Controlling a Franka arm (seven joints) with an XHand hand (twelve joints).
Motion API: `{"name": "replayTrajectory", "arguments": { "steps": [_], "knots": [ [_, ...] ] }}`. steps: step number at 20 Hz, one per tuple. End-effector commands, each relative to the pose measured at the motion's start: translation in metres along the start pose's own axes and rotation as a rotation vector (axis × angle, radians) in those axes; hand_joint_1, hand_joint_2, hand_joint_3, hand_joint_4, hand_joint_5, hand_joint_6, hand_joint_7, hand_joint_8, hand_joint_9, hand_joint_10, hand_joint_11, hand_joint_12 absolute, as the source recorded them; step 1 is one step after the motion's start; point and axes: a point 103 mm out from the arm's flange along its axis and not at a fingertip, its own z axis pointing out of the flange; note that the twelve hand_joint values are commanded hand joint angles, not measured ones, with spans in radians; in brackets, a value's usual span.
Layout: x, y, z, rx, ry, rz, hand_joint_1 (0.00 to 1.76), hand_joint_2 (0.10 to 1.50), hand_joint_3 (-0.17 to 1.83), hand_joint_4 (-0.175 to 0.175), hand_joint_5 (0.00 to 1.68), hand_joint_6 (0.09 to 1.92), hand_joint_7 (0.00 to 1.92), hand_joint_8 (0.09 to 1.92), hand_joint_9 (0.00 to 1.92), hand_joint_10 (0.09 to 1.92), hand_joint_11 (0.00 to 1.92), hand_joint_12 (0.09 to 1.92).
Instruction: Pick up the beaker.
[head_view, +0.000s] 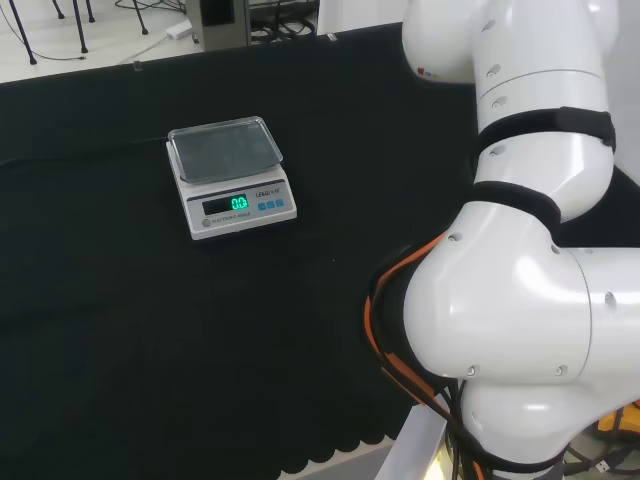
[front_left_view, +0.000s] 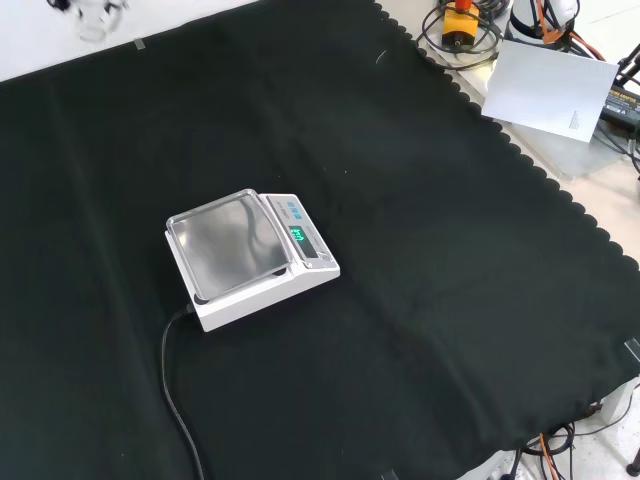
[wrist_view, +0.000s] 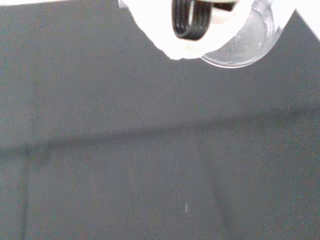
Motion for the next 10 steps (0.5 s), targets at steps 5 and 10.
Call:
{"name": "replayTrajectory", "arguments": {
  "steps": [5, 10],
  "knots": [
    [0.041, -0.101, 0.034, 0.310, -0.042, -0.170, 1.50, 1.10, 0.00, -0.175, 0.88, 1.15, 0.76, 1.14, 1.07, 0.98, 0.93, 1.30],
    [0.049, -0.112, 0.031, 0.338, -0.041, -0.206, 1.49, 1.12, 0.00, -0.175, 0.83, 1.21, 0.71, 1.19, 1.01, 1.06, 0.89, 1.36]
  ]
}}
